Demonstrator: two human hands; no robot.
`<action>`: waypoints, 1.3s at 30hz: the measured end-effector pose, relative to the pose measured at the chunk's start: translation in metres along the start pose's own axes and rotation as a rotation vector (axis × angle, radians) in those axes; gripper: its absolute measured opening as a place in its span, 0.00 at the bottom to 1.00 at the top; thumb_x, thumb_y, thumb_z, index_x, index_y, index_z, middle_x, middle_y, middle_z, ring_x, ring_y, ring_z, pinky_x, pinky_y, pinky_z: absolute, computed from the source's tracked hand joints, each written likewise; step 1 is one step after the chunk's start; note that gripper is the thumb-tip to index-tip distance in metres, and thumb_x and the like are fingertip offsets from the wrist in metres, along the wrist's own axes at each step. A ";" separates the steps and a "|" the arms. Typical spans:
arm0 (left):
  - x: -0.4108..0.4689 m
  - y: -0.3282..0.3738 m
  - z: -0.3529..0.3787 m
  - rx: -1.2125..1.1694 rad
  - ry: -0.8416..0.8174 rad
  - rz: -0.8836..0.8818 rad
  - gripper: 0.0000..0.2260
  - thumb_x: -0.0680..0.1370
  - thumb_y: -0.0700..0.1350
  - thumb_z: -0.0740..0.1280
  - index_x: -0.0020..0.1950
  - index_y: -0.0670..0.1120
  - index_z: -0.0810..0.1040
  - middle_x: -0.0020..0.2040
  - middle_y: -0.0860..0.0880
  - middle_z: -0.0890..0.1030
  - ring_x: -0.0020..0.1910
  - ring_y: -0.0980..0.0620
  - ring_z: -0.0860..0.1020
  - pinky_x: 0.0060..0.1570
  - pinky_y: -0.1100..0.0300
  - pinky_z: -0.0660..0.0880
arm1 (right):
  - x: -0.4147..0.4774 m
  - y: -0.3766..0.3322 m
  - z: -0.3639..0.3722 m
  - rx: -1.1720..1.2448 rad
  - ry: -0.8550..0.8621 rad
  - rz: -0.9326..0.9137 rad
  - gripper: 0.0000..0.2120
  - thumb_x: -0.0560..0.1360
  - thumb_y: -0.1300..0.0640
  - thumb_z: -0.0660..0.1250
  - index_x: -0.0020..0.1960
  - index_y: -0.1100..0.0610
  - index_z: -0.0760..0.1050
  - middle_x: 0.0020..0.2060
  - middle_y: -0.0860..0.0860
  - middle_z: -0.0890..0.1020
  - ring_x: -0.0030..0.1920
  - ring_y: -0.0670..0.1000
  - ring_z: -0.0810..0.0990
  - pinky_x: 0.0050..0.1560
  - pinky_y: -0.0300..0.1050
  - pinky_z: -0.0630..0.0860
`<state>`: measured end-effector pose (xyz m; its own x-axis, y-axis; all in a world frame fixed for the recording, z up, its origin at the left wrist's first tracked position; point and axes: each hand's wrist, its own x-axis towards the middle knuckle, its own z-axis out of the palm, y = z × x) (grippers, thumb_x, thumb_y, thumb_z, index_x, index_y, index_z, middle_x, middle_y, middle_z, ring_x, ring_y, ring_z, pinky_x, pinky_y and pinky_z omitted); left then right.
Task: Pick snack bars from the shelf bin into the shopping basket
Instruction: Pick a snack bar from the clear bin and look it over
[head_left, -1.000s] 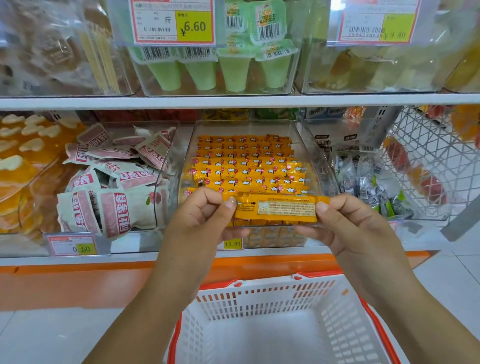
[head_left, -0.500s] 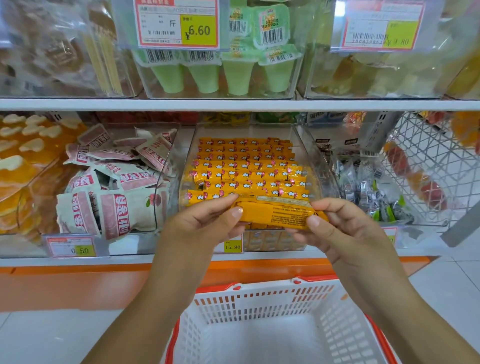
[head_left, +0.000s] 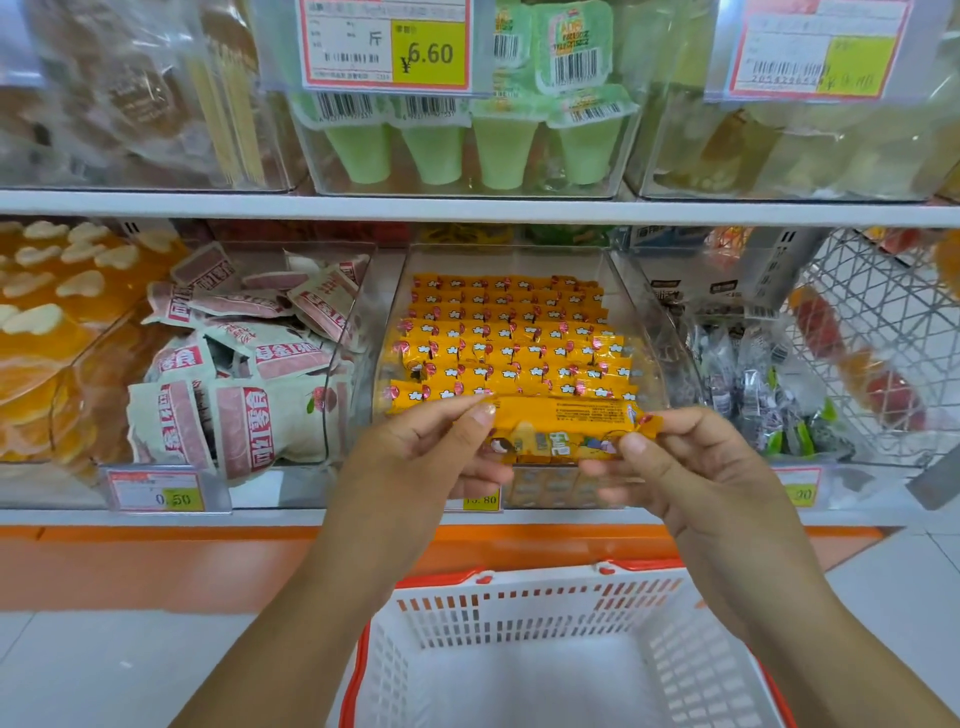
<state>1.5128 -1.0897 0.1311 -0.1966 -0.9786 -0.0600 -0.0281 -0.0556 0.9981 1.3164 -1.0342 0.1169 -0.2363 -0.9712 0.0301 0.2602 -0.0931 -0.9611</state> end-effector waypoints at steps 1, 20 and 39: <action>-0.001 0.000 -0.001 0.040 -0.033 0.001 0.06 0.79 0.46 0.66 0.51 0.56 0.81 0.38 0.48 0.86 0.39 0.51 0.85 0.40 0.63 0.82 | 0.000 0.001 -0.001 -0.001 0.032 -0.003 0.28 0.54 0.40 0.82 0.44 0.55 0.76 0.37 0.55 0.84 0.44 0.63 0.86 0.37 0.43 0.82; 0.046 -0.052 -0.004 1.252 -0.022 0.181 0.38 0.77 0.68 0.44 0.79 0.46 0.60 0.80 0.43 0.55 0.80 0.46 0.51 0.76 0.53 0.43 | 0.132 -0.008 0.065 -0.537 -0.060 -0.112 0.12 0.73 0.59 0.74 0.51 0.56 0.73 0.43 0.52 0.85 0.40 0.50 0.86 0.42 0.40 0.81; 0.054 -0.048 -0.003 1.039 0.076 0.213 0.44 0.70 0.71 0.37 0.81 0.48 0.44 0.81 0.48 0.39 0.78 0.53 0.37 0.65 0.65 0.29 | 0.205 0.028 0.107 -1.235 -0.505 -0.095 0.12 0.79 0.51 0.66 0.62 0.51 0.78 0.54 0.43 0.78 0.51 0.41 0.73 0.40 0.23 0.64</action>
<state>1.5064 -1.1404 0.0798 -0.2357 -0.9600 0.1512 -0.8306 0.2798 0.4814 1.3752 -1.2592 0.1254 0.2336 -0.9711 -0.0498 -0.8126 -0.1668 -0.5585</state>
